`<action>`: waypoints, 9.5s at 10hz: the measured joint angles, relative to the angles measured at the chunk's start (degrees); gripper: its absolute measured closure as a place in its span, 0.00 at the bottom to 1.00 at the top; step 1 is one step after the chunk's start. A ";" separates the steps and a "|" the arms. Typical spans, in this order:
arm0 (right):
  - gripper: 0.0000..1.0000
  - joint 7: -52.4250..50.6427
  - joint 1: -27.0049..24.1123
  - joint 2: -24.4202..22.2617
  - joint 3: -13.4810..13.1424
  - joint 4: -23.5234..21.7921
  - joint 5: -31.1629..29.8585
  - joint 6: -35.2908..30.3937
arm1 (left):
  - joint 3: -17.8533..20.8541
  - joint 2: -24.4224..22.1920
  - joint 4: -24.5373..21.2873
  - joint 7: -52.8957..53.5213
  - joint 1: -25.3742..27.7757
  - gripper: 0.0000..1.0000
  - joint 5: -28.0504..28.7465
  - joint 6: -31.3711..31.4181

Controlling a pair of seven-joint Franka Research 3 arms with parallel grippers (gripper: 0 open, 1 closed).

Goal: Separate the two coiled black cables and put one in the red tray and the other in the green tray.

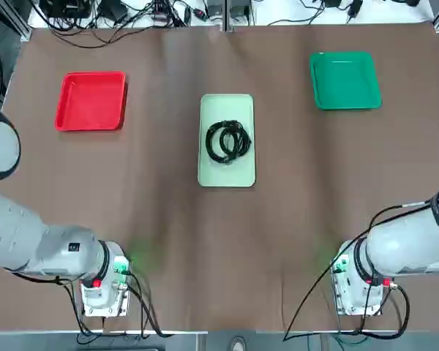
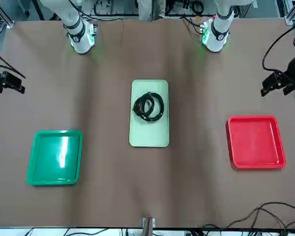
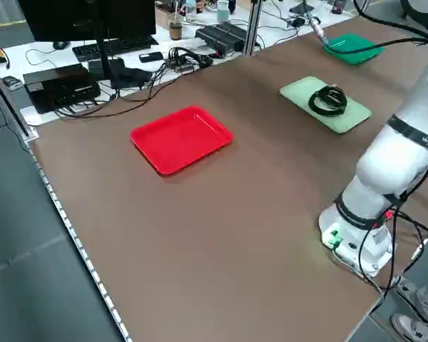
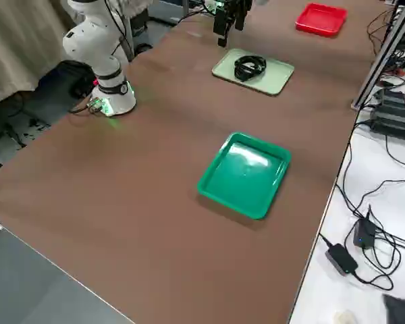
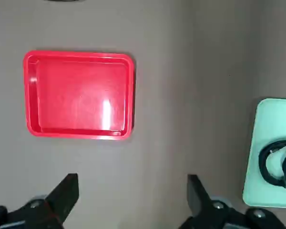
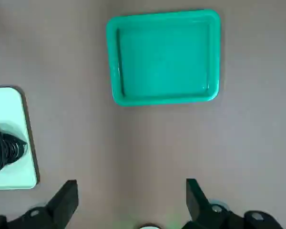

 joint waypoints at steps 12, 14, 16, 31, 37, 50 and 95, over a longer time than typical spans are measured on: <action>0.00 -0.05 -0.32 3.97 0.56 -3.37 10.40 2.91 | -12.87 3.41 -2.96 -0.54 -0.93 0.06 -0.28 0.21; 0.00 -0.15 -1.23 6.33 0.54 -3.48 14.35 3.01 | -18.40 7.42 -7.04 -1.07 -1.25 0.04 -0.31 8.37; 0.00 -1.22 -1.43 8.55 0.55 -3.89 20.54 2.57 | -23.31 13.60 -9.99 -2.31 -2.06 0.00 -0.31 15.04; 0.01 -22.49 -4.04 10.98 1.06 -24.96 45.03 -6.50 | -24.33 40.64 -11.67 -14.35 -18.91 0.05 14.48 41.59; 0.01 -22.51 -0.64 11.02 1.32 -25.95 52.86 -5.08 | -24.31 40.60 -11.01 -14.33 -18.81 0.80 15.01 41.59; 0.01 -33.75 1.60 15.13 1.31 -26.51 55.30 -0.94 | -30.87 31.57 -10.47 -4.24 -11.27 0.82 8.94 35.40; 0.86 -23.83 -6.39 20.68 0.02 -15.27 49.09 0.28 | -24.73 21.44 -0.92 -5.46 -10.44 0.82 -7.59 20.57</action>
